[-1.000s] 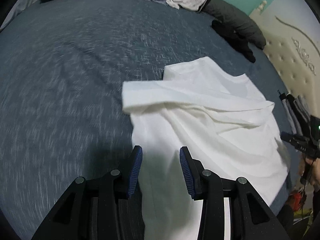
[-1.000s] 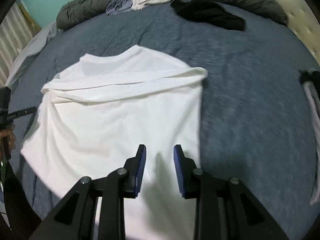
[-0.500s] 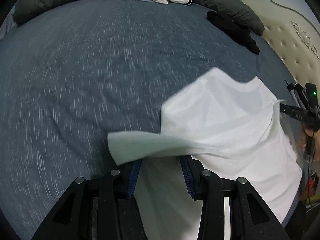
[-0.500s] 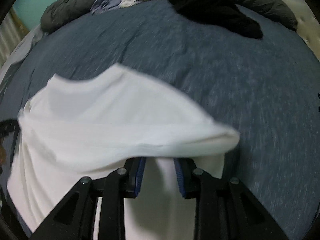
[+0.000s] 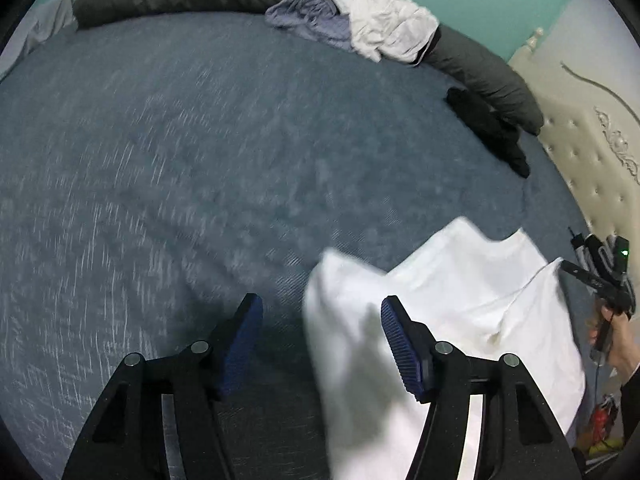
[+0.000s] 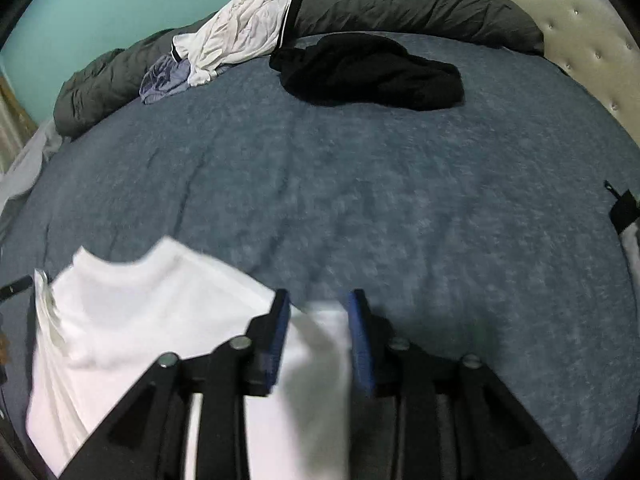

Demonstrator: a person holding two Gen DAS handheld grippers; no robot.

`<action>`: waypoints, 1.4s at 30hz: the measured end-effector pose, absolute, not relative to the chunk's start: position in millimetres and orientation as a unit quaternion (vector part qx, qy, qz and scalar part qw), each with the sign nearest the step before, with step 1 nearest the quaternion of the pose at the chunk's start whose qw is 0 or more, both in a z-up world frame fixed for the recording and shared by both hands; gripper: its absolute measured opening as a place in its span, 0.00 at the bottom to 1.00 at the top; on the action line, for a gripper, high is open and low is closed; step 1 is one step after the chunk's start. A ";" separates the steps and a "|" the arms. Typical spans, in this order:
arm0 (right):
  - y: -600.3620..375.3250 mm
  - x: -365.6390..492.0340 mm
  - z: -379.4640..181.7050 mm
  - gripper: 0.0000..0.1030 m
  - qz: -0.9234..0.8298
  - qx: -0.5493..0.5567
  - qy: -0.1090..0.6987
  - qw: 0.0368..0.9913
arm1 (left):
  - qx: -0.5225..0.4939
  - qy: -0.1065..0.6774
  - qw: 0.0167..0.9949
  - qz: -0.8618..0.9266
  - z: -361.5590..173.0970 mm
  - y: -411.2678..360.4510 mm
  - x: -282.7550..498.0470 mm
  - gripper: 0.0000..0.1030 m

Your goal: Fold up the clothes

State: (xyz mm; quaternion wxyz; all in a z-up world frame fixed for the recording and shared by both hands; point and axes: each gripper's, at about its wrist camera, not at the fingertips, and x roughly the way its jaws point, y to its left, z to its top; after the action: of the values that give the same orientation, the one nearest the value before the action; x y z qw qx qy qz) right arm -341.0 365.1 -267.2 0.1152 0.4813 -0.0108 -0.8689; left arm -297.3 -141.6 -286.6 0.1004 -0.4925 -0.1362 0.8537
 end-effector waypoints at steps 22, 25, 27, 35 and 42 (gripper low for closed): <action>350.4 -332.2 -276.7 0.07 -0.875 0.453 0.034 0.167 | -0.457 -0.112 0.142 0.871 -293.0 -130.4 -292.8 0.05; 356.3 -327.0 -265.3 0.06 -0.880 0.442 0.035 0.170 | -0.441 -0.125 0.135 0.879 -278.7 -139.4 -284.4 0.04; 364.8 -325.5 -253.2 0.06 -0.888 0.428 0.026 0.168 | -0.427 -0.136 0.127 0.885 -267.1 -149.8 -279.5 0.04; 382.5 -330.7 -227.3 0.06 -0.902 0.403 -0.005 0.151 | -0.432 -0.152 0.110 0.882 -258.3 -160.3 -283.3 0.04; 369.9 -349.7 -244.1 0.06 -0.895 0.427 0.003 0.126 | -0.449 -0.151 0.093 0.875 -274.8 -160.0 -303.4 0.04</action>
State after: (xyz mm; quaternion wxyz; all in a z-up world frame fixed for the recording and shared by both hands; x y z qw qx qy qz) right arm -349.7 369.9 -244.1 0.1264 0.4268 0.0030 -0.8955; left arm -303.4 -160.0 -274.8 0.0928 -0.4495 -0.1513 0.8755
